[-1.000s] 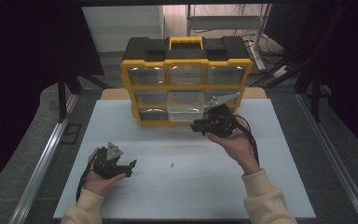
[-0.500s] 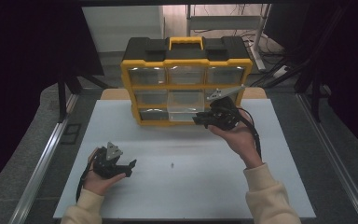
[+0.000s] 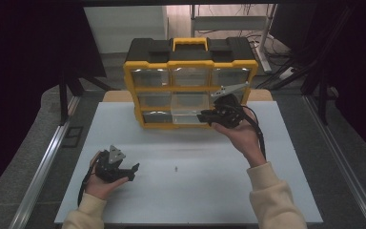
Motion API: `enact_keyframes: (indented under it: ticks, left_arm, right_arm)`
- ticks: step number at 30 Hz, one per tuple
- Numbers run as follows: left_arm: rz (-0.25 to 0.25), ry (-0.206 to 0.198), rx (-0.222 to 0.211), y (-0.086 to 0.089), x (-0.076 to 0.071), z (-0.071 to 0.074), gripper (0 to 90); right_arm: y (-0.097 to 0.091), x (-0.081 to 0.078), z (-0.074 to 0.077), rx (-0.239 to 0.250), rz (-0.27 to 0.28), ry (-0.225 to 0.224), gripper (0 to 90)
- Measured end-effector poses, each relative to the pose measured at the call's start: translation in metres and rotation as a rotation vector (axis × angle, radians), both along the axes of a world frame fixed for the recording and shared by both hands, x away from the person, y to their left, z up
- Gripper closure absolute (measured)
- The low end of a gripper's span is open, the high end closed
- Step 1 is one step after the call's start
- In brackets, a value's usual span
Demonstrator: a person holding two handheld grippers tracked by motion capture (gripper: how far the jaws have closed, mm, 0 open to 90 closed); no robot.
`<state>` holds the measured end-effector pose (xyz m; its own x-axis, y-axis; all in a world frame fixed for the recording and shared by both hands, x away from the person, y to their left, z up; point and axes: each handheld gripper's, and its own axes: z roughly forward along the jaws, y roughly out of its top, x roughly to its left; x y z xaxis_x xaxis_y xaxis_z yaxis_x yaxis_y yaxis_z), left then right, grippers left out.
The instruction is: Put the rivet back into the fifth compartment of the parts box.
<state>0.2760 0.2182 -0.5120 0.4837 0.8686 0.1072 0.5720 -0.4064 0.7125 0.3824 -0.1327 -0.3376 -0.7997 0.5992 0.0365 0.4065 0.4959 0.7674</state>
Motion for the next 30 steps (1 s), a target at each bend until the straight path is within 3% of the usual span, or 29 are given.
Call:
enact_keyframes:
  ticks: [30]
  left_arm:
    - [0.0, 0.002, 0.001, 0.001, 0.0, -0.001, 13.4]
  right_arm:
    - [0.015, 0.041, 0.005, 0.012, -0.097, -0.029, 75.4]
